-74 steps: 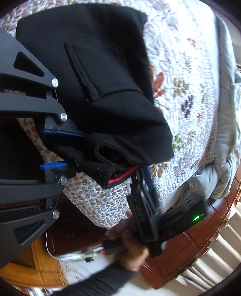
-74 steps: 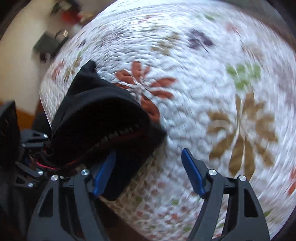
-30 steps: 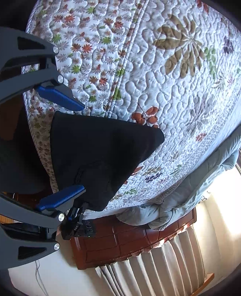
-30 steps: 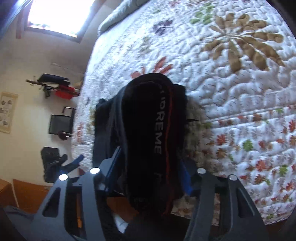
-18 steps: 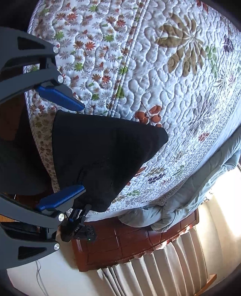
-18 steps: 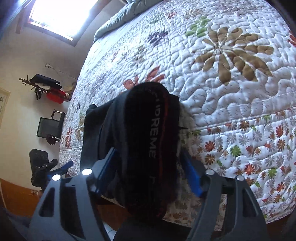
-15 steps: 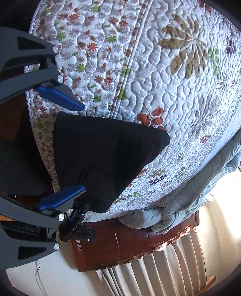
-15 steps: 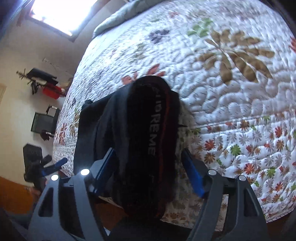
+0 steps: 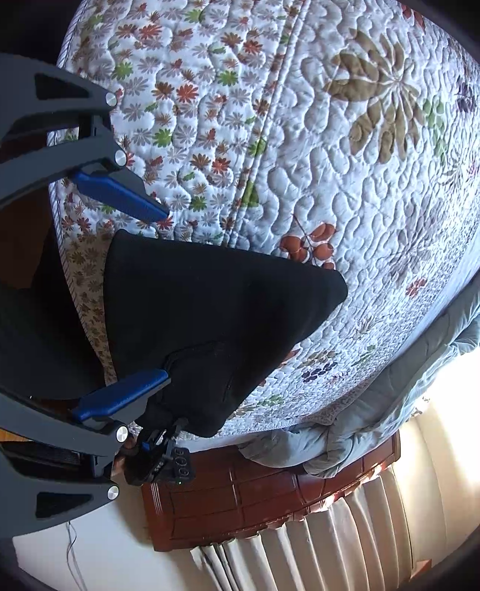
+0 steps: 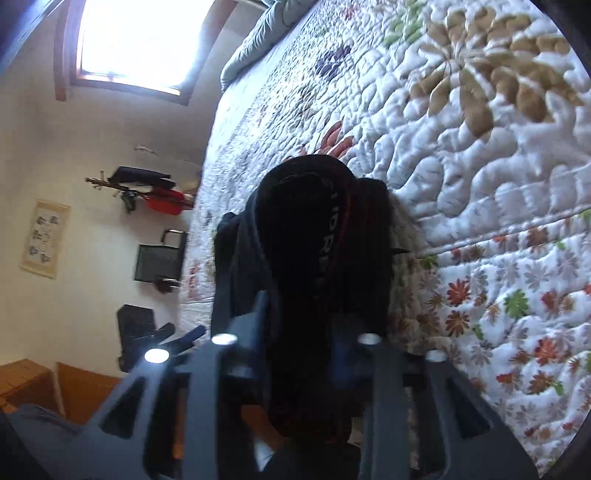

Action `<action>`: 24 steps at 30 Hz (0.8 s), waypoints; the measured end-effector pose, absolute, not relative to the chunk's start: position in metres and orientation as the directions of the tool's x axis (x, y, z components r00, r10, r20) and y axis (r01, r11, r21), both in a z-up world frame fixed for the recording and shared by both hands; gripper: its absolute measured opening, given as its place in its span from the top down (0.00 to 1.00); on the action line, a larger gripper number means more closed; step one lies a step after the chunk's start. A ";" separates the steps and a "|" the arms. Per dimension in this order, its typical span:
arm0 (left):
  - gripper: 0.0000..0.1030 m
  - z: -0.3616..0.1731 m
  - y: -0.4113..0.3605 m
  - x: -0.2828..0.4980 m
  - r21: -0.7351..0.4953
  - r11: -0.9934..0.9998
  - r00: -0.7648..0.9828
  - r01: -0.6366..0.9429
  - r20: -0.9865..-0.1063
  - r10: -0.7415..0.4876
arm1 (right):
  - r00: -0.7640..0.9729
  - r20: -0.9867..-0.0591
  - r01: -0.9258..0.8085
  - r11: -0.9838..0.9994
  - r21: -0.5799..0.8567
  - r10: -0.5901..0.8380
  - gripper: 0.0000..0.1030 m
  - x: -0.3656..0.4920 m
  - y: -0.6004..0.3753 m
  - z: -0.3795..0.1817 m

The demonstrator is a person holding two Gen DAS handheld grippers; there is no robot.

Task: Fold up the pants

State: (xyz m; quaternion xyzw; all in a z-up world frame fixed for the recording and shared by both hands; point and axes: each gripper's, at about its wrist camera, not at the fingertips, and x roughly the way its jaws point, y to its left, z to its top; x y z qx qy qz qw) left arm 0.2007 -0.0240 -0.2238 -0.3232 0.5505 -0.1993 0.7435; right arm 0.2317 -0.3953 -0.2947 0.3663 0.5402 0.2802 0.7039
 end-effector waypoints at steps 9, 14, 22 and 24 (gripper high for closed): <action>0.20 -0.233 -0.018 0.222 -0.770 0.632 0.379 -0.083 -0.611 -0.695 | 0.303 -0.611 -0.175 0.673 0.719 0.731 0.87 0.241 -0.384 -0.243; 0.21 -0.230 -0.023 0.254 -0.815 0.575 0.408 -0.069 -0.549 -0.730 | 0.294 -0.634 -0.023 0.669 0.743 0.715 0.74 0.239 -0.400 -0.289; 0.20 -0.217 -0.063 0.332 -0.888 0.454 0.286 0.076 -0.417 -0.863 | 0.464 -0.521 -0.073 0.617 0.783 0.716 0.69 0.243 -0.430 -0.221; 0.21 -0.234 -0.078 0.345 -0.906 0.418 0.198 0.070 -0.398 -0.896 | 0.391 -0.439 -0.118 0.517 0.848 0.809 0.69 0.264 -0.408 -0.224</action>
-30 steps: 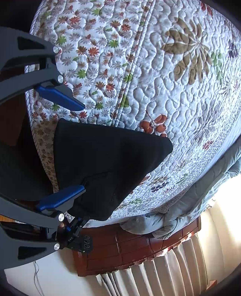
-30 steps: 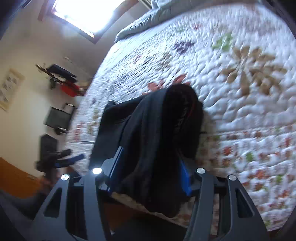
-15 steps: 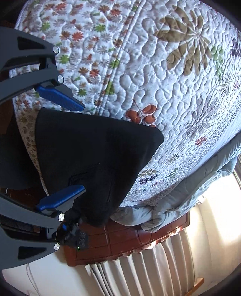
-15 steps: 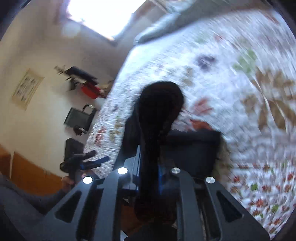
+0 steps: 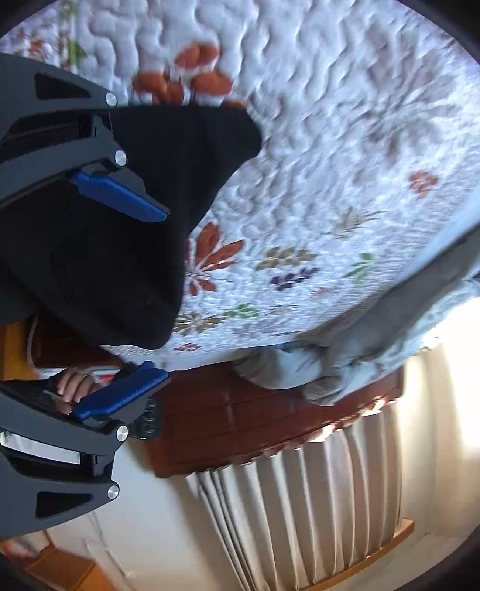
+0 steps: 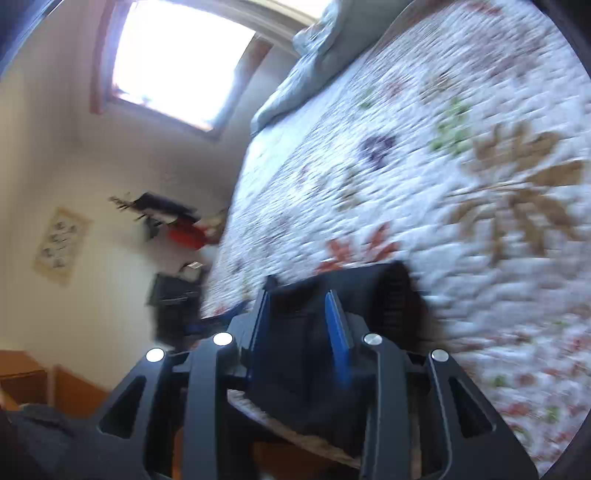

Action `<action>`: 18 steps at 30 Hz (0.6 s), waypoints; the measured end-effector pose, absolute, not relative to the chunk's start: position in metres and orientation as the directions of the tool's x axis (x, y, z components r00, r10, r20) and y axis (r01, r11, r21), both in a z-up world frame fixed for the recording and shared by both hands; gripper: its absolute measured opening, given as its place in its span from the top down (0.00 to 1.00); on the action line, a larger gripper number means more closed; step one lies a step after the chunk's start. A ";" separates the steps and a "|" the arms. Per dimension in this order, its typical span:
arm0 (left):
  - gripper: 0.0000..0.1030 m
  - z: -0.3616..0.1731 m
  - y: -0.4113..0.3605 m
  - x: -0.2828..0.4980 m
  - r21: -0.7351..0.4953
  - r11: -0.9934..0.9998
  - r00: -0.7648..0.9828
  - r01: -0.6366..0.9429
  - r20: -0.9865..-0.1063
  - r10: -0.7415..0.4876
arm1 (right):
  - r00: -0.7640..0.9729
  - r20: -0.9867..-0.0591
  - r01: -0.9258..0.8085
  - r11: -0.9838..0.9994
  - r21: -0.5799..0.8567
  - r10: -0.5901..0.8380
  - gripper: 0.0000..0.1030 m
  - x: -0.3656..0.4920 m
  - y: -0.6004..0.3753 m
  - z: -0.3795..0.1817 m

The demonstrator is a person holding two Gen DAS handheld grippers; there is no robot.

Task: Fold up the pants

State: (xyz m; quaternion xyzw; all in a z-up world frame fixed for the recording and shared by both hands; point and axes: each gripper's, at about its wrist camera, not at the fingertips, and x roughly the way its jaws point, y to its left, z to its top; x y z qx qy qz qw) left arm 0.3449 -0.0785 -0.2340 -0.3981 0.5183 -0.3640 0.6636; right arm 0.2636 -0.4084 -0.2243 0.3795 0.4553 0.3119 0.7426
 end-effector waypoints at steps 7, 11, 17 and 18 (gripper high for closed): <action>0.53 -0.288 -0.069 0.368 -0.905 0.424 0.205 -0.011 -0.417 -0.885 | 0.330 -0.437 0.070 0.440 0.895 0.837 1.00 0.302 -0.421 -0.318; 0.54 -0.292 -0.063 0.365 -0.917 0.397 0.206 -0.034 -0.395 -0.895 | 0.337 -0.414 0.043 0.426 0.904 0.845 0.97 0.286 -0.421 -0.307; 0.22 -0.233 -0.051 0.323 -0.913 0.403 0.267 0.062 -0.374 -0.888 | 0.311 -0.368 -0.106 0.417 0.903 0.876 0.74 0.246 -0.410 -0.246; 0.21 -0.223 -0.054 0.308 -0.907 0.409 0.263 0.100 -0.372 -0.890 | 0.286 -0.383 -0.120 0.430 0.895 0.878 0.74 0.237 -0.403 -0.243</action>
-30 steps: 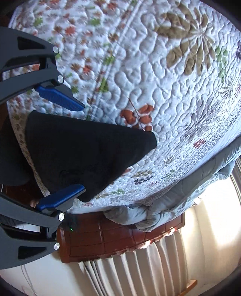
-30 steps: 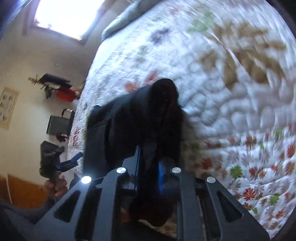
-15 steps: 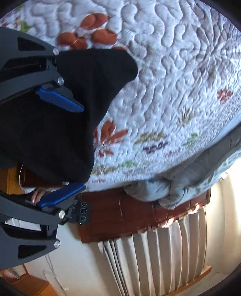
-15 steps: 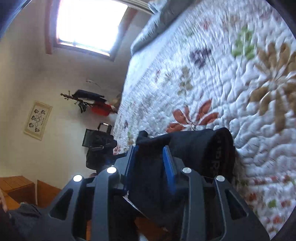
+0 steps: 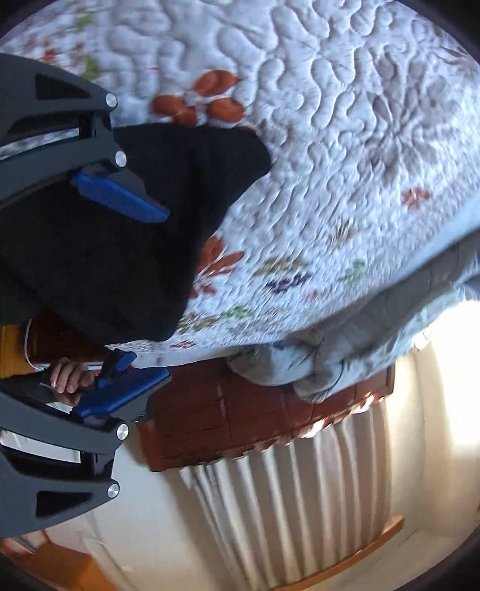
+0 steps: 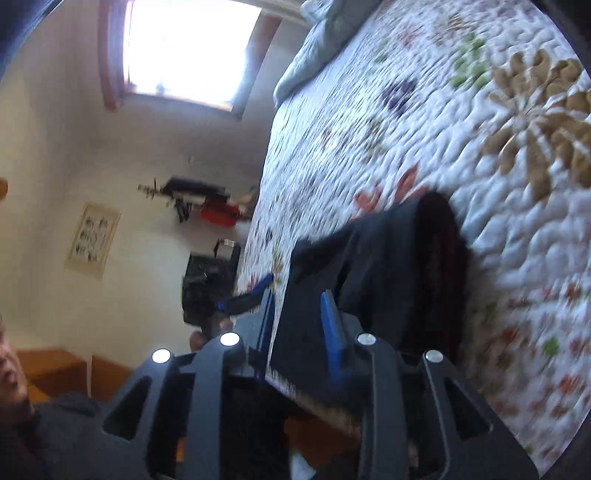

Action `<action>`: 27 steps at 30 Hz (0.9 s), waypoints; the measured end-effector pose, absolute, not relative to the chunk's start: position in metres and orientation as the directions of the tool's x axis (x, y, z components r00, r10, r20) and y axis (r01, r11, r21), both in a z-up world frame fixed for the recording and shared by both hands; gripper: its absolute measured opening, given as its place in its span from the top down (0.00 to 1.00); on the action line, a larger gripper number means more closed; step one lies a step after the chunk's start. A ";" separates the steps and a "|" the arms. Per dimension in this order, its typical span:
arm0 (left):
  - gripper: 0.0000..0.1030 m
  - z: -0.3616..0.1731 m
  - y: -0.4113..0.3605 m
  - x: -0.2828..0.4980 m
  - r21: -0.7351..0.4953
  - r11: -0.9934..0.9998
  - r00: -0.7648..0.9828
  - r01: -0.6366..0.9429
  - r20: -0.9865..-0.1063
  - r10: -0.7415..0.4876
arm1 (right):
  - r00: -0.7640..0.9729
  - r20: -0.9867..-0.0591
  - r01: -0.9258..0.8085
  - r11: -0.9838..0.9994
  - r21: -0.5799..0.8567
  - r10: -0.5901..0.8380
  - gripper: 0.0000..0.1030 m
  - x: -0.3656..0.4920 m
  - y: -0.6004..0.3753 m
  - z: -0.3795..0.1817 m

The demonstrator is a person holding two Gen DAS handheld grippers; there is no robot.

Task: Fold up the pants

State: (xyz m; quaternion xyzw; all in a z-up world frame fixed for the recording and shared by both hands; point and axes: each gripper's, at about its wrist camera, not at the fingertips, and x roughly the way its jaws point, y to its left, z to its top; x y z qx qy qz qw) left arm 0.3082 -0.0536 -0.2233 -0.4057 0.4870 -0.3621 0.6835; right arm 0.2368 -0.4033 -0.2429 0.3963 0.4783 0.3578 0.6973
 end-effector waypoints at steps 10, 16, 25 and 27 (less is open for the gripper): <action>0.40 -0.282 -0.059 0.253 -0.908 0.418 0.184 0.030 -0.406 -0.895 | 0.266 -0.501 0.042 0.509 0.860 0.824 1.00 0.197 -0.426 -0.302; 0.19 -0.255 -0.055 0.249 -0.911 0.406 0.188 0.080 -0.386 -0.903 | 0.304 -0.490 -0.052 0.528 0.848 0.817 0.81 0.200 -0.411 -0.242; 0.16 -0.243 -0.028 0.241 -0.925 0.375 0.218 0.055 -0.356 -0.909 | 0.152 -0.600 -0.061 0.614 0.787 0.785 0.98 0.197 -0.387 -0.264; 0.16 -0.244 -0.017 0.245 -0.930 0.366 0.237 0.042 -0.346 -0.908 | 0.210 -0.546 -0.103 0.573 0.813 0.811 0.80 0.202 -0.392 -0.238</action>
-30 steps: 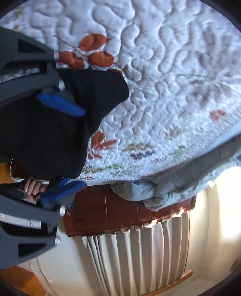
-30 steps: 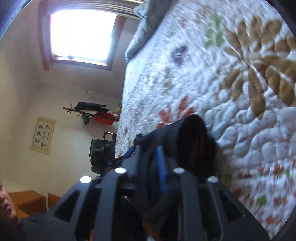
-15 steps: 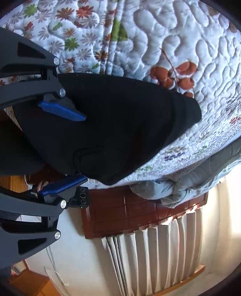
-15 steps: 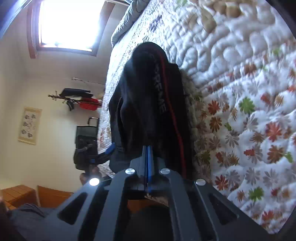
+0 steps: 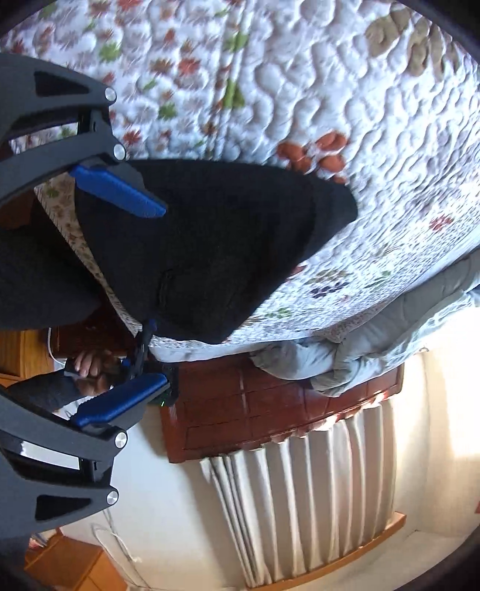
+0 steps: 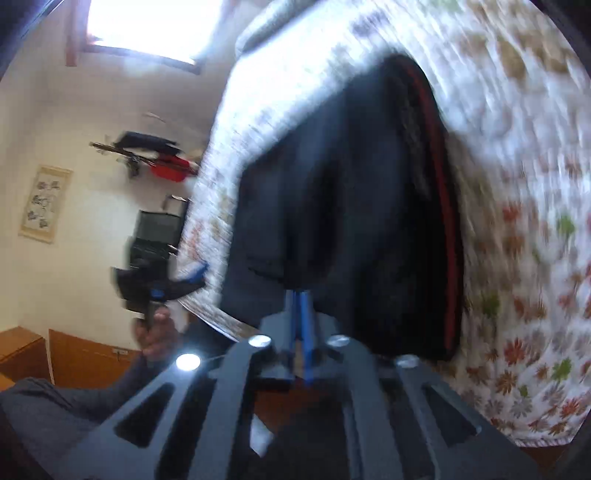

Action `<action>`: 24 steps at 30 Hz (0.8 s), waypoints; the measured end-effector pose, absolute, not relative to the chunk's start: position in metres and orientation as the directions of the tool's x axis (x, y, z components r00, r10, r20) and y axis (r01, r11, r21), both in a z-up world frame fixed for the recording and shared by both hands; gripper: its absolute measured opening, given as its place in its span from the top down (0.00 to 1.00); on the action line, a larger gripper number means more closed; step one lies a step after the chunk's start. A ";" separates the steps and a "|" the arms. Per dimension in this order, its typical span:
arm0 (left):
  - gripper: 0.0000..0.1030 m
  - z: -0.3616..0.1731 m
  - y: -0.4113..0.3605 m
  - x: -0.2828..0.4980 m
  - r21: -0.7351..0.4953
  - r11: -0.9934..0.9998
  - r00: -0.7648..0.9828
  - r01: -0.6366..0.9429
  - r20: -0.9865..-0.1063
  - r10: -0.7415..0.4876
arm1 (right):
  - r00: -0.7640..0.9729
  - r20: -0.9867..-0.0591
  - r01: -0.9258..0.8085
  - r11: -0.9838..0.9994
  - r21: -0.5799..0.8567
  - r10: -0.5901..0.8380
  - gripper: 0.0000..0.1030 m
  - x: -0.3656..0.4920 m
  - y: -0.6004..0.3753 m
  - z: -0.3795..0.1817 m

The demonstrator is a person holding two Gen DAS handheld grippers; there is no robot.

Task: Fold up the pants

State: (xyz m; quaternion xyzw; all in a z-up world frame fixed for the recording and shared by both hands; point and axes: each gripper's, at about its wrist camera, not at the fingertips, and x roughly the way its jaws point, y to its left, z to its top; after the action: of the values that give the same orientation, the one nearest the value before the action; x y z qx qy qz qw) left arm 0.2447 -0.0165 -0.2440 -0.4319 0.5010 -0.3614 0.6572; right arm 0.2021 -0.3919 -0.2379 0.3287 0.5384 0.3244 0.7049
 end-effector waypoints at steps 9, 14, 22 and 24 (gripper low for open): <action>0.13 -0.259 -0.002 0.278 -0.900 0.435 0.223 0.006 -0.423 -0.878 | 0.264 -0.538 0.004 0.557 0.831 0.801 1.00 0.260 -0.433 -0.272; 0.11 -0.262 0.002 0.292 -0.874 0.485 0.176 0.032 -0.473 -0.863 | 0.323 -0.489 0.025 0.509 0.861 0.810 0.27 0.236 -0.482 -0.257; 0.11 -0.286 -0.019 0.309 -0.907 0.422 0.016 -0.008 -0.422 -0.907 | 0.151 -0.527 0.061 0.524 0.849 0.836 0.08 0.252 -0.477 -0.256; 0.11 -0.292 -0.020 0.314 -0.903 0.430 0.007 -0.024 -0.430 -0.903 | 0.090 -0.549 0.078 0.543 0.836 0.831 0.08 0.260 -0.467 -0.268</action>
State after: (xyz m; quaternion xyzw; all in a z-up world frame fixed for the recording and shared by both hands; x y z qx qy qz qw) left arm 0.3140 -0.0203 -0.2922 -0.3859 0.6001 -0.3692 0.5955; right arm 0.2597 -0.4670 -0.2678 0.3749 0.6062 0.2963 0.6358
